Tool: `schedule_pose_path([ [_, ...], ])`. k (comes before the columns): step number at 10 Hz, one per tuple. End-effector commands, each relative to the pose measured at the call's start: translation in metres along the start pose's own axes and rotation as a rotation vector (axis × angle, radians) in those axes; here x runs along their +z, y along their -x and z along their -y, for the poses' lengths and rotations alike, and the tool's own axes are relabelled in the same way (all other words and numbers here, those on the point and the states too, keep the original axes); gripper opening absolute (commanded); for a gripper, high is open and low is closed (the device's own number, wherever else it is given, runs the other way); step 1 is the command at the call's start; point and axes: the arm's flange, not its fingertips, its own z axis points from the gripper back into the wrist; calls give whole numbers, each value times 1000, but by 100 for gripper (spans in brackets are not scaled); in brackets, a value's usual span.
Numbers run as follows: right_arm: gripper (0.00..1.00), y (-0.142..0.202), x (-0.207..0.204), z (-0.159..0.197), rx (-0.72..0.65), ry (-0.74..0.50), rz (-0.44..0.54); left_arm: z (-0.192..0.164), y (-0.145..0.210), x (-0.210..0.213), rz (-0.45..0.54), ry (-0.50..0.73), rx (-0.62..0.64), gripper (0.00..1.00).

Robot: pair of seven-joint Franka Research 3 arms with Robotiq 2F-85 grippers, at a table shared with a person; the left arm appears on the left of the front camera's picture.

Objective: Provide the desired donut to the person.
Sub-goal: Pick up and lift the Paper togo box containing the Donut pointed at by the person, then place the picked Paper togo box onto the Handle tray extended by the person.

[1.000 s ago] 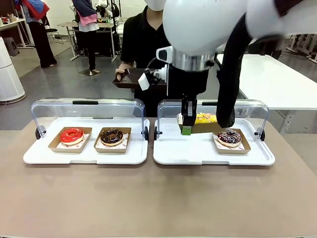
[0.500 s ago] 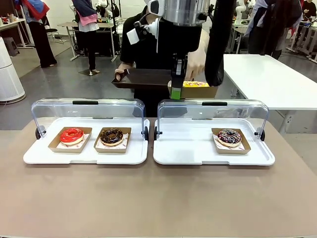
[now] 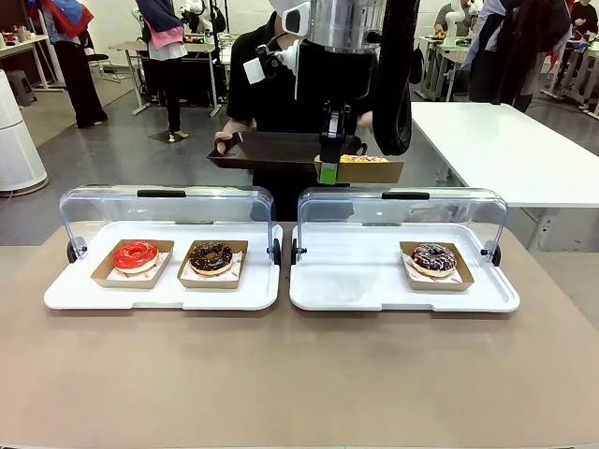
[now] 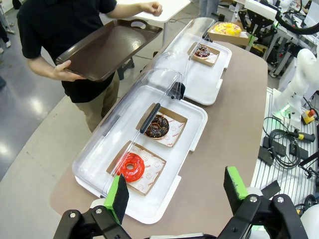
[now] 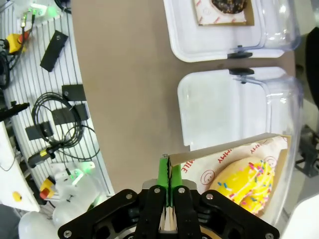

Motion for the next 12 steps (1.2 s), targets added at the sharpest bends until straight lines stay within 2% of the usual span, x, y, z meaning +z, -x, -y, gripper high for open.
schedule_pose_path([
  [1, 0, 3, 2, -8, -8, 9, -5, 1, -1, 1, 5, 5, -2, 100],
  [12, 0, 3, 2, -8, -8, 9, -5, 1, -1, 1, 5, 5, -2, 100],
])
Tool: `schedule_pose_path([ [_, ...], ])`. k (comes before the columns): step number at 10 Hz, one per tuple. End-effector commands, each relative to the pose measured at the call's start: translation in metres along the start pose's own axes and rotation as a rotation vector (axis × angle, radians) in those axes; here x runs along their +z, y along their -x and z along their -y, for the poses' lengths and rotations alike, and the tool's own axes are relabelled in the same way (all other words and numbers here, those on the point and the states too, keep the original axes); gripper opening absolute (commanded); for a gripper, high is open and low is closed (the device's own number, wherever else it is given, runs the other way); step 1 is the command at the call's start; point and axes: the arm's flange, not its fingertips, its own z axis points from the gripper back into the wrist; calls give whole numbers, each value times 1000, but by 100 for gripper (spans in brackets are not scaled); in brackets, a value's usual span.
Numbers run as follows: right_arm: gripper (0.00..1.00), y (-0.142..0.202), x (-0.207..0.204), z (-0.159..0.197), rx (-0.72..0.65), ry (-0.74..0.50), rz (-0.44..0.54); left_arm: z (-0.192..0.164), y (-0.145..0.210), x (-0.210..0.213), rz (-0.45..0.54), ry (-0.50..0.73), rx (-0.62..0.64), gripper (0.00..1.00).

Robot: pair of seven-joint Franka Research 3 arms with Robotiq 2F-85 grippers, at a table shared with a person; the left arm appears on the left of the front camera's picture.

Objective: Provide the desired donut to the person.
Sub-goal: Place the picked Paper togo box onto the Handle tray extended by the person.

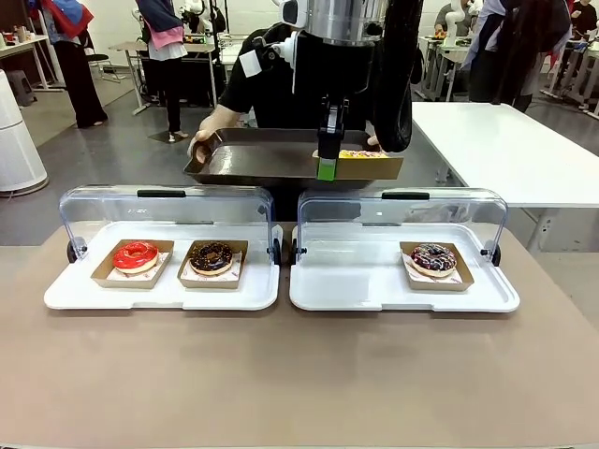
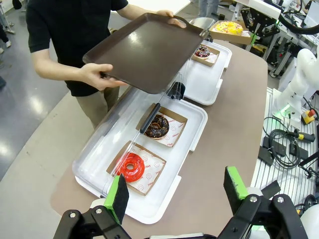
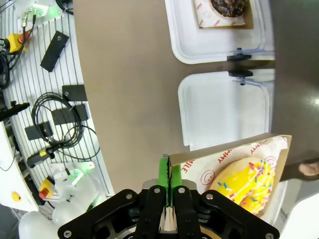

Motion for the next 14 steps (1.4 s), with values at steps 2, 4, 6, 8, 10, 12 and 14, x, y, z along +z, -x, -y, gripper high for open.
schedule_pose_path([
  [2, 0, 4, -3, -3, -13, 1, -9, 1, -1, 1, 5, 5, -1, 100],
  [4, 0, 4, -3, -3, -13, 1, -9, 1, -1, 1, 5, 5, -1, 100],
  [6, 0, 4, -3, -3, -13, 1, -9, 1, -1, 1, 5, 5, -1, 100],
  [8, 2, -12, 2, 15, -2, -5, -4, 1, -1, 1, 5, 5, -1, 100],
  [10, 2, -27, 9, 38, 34, 16, 5, 1, -1, 1, 5, 5, -1, 100],
  [12, 2, -42, 20, 66, 40, 4, 52, 1, -1, 1, 5, 5, -1, 100],
  [14, 2, -53, 17, 96, 20, 10, 55, 1, -1, 1, 5, 5, -1, 100],
])
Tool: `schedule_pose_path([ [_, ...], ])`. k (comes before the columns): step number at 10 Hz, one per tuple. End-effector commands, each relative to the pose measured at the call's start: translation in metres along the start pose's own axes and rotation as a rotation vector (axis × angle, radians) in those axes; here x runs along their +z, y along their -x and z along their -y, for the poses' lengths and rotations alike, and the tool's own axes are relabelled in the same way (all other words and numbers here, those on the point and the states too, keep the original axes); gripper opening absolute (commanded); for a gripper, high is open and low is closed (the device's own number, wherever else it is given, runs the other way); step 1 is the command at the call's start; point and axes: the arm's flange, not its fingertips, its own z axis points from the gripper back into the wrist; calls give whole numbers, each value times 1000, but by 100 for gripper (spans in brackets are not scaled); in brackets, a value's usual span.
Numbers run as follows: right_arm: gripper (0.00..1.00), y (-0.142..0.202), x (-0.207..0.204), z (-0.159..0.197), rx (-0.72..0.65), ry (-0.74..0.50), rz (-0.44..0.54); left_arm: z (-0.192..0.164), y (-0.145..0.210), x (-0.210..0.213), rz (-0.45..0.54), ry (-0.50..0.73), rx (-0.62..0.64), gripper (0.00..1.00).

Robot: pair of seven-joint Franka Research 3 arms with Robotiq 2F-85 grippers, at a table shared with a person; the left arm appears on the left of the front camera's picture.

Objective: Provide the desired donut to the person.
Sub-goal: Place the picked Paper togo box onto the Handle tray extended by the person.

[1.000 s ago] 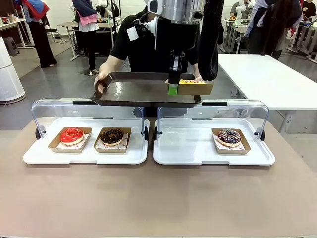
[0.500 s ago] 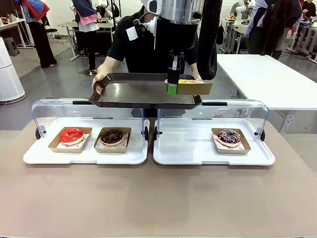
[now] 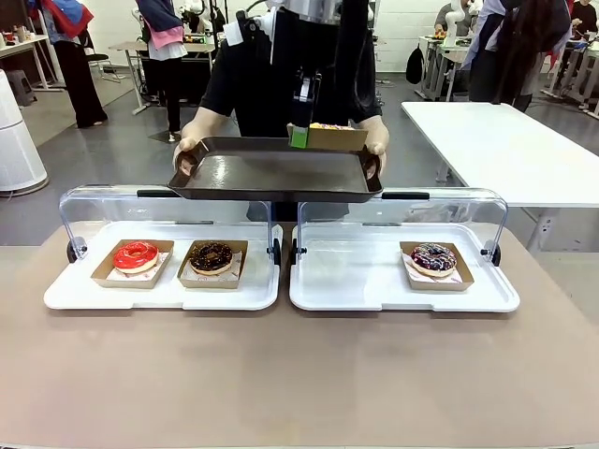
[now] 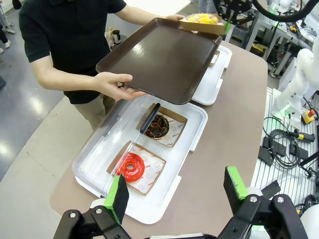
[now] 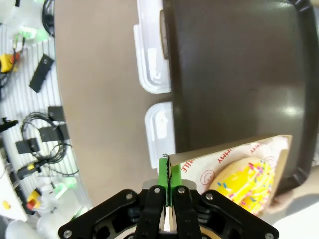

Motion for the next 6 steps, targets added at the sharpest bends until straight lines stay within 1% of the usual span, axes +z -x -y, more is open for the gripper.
schedule_pose_path([
  [1, 2, -11, -1, 27, -17, -43, -19, 1, -1, 1, 5, 5, -1, 100],
  [3, 2, -15, -15, 56, -13, -82, -8, 1, -1, 1, 5, 5, -1, 100],
  [5, 2, -8, -36, 69, -11, -126, -28, 1, -1, 1, 5, 5, -1, 100],
  [6, 2, -5, -44, 75, -7, -150, -20, 1, -1, 1, 5, 5, -1, 100],
])
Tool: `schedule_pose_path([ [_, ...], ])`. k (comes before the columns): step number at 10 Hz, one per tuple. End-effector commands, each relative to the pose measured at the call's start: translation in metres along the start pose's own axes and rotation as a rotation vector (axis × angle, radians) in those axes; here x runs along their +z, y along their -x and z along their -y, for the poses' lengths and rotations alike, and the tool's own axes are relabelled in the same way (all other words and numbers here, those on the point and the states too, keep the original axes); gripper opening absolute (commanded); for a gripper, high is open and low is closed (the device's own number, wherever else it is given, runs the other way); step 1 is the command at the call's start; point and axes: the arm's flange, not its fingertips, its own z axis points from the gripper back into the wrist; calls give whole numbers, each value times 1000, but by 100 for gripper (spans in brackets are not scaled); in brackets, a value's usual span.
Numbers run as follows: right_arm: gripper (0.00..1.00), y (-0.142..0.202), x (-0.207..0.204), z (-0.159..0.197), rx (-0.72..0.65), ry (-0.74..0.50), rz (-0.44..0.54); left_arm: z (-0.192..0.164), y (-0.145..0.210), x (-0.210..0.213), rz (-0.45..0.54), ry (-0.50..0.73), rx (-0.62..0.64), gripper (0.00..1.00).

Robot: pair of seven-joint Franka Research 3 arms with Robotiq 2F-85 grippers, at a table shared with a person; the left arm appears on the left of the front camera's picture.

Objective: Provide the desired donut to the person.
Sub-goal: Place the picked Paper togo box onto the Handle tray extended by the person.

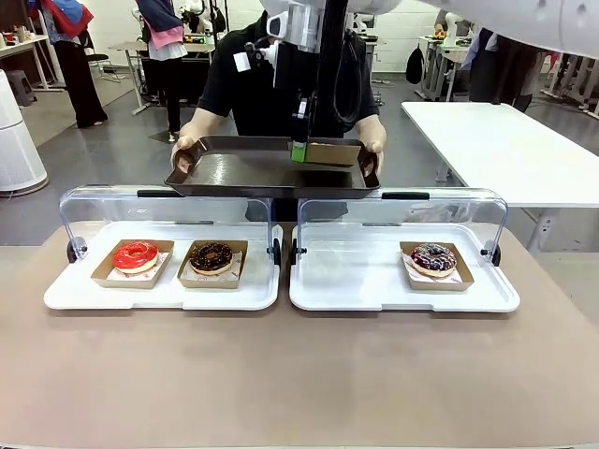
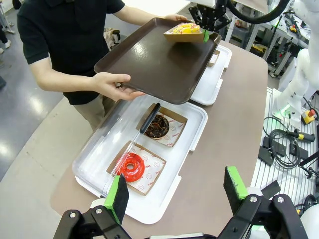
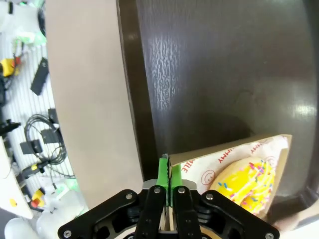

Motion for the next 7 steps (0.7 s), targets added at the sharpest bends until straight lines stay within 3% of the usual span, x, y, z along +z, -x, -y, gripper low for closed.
schedule_pose_path([
  [1, 2, -4, 4, 20, 30, -44, 6, 1, -1, 1, 5, 5, -1, 100],
  [5, 2, 0, -15, 29, 66, -84, 7, 1, -1, 1, 5, 5, -1, 100],
  [6, 23, 0, -14, 29, 73, -84, 10, 1, -1, 1, 5, 5, -1, 100],
  [7, 59, 1, -15, 28, 78, -86, 6, 1, -1, 1, 5, 5, -1, 100],
])
